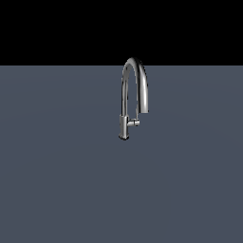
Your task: Turn on the faucet by rotating a designated handle.
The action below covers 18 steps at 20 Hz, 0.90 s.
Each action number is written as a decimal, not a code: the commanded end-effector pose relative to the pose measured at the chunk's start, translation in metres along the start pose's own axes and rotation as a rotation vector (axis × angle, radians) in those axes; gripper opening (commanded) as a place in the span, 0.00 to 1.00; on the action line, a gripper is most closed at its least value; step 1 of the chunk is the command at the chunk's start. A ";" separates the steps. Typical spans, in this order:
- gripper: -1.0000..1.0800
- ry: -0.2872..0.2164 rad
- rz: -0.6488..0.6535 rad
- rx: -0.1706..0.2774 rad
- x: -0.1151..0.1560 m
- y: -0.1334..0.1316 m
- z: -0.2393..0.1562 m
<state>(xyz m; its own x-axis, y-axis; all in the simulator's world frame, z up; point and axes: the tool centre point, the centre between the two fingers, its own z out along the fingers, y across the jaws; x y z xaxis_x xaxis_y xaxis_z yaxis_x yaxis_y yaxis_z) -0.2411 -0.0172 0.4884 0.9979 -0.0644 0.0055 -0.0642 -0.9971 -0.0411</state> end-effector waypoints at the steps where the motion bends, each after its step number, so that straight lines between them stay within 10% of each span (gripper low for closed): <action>1: 0.00 0.000 0.000 0.000 0.000 0.000 0.000; 18: 0.00 -0.097 0.076 0.069 0.039 -0.002 0.008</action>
<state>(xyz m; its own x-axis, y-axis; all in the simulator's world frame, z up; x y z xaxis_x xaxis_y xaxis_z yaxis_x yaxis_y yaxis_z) -0.2083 -0.0171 0.4823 0.9894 -0.1213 -0.0794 -0.1287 -0.9870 -0.0962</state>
